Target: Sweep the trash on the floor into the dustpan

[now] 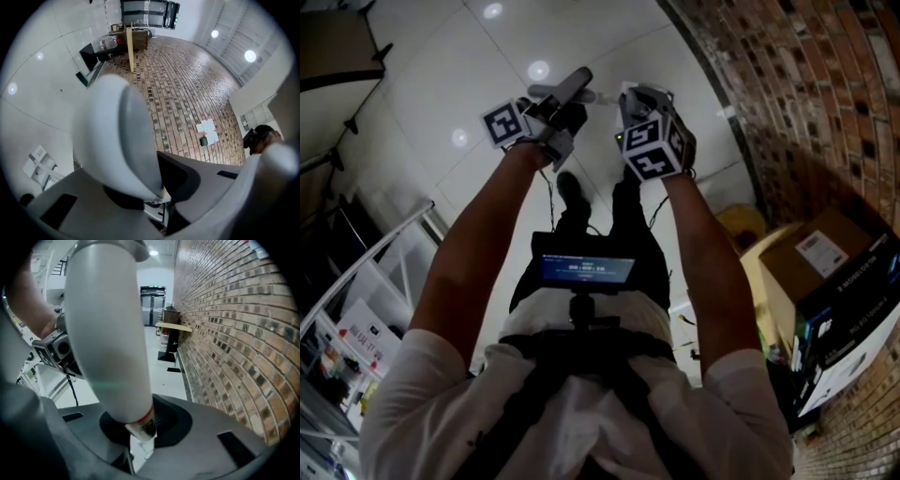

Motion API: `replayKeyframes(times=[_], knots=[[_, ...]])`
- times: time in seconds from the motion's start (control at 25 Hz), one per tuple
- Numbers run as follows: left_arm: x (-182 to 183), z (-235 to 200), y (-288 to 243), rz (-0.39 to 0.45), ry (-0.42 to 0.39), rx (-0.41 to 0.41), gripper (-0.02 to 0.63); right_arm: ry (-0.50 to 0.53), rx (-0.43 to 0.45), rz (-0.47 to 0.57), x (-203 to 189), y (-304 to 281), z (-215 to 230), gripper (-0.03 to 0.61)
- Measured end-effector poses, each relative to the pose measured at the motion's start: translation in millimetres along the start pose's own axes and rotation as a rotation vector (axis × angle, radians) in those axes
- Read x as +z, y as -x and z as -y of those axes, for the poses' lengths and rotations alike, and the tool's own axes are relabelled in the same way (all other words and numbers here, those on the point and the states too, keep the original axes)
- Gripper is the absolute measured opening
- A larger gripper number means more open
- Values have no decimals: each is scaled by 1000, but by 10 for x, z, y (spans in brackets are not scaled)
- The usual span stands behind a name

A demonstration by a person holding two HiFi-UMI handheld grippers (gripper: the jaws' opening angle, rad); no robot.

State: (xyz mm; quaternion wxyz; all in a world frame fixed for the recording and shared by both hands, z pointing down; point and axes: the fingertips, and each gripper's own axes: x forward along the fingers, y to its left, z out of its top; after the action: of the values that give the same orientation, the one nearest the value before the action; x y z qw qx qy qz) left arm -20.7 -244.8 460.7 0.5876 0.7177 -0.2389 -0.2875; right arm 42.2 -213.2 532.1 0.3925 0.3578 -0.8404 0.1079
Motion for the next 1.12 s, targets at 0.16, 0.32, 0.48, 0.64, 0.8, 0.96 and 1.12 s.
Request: replayKeyframes(times=[0.16, 0.32, 0.48, 0.64, 0.8, 0.96, 1.12], knots=[[31, -7, 52, -8, -24, 14, 58, 94, 61, -80, 12, -148, -142, 67], [67, -4, 72, -13, -30, 15, 58, 204, 126, -134, 11, -239, -290, 141], [69, -3, 73, -13, -27, 7, 58, 216, 114, -145, 54, -331, -212, 141], [72, -3, 65, -15, -24, 2, 58, 250, 116, -192, 39, -410, -182, 157], [104, -17, 95, -15, -26, 14, 64, 299, 131, -248, -89, -484, -209, 195], [141, -42, 152, -21, -46, 33, 105, 282, 114, -259, -151, -518, -165, 232], [146, -62, 193, -23, -57, 45, 138, 280, 107, -265, -158, -544, -155, 244]])
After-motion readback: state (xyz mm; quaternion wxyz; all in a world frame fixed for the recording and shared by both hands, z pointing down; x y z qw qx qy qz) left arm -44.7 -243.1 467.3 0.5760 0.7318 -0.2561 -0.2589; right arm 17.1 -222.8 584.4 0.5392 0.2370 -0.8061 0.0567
